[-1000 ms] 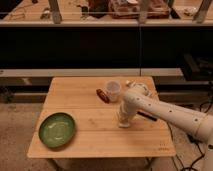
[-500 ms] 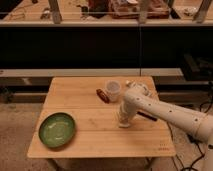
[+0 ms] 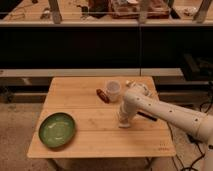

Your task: Wipe the white sponge on the table

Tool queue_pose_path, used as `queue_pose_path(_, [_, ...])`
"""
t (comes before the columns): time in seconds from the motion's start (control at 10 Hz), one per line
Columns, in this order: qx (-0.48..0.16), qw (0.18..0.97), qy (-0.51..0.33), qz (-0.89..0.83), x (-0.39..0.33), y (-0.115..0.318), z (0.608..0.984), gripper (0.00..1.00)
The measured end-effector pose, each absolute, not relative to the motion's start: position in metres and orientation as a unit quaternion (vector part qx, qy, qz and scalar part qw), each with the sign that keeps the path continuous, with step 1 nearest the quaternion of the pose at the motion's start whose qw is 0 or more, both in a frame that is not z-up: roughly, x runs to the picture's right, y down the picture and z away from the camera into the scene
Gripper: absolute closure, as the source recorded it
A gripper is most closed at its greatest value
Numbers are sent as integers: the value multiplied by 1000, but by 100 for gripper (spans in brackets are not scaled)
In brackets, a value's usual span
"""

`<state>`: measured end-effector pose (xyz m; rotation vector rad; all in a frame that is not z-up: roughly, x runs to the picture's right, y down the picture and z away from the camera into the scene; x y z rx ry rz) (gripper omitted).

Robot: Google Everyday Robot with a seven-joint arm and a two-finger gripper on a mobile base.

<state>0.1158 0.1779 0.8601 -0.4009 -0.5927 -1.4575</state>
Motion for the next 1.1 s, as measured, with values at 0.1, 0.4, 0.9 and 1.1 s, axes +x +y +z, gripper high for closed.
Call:
queue_pose_path(0.1, [-175,687,-263,-654,121,174,852,100])
queue_pose_path(0.4, [-156,684,-260,-664,132,147,805,100])
queue_pose_path(0.9, [-165,664,-269,-678,137,133,769,100])
queue_pose_path(1.1, [-173,649,-277,-687,137,155,783,100])
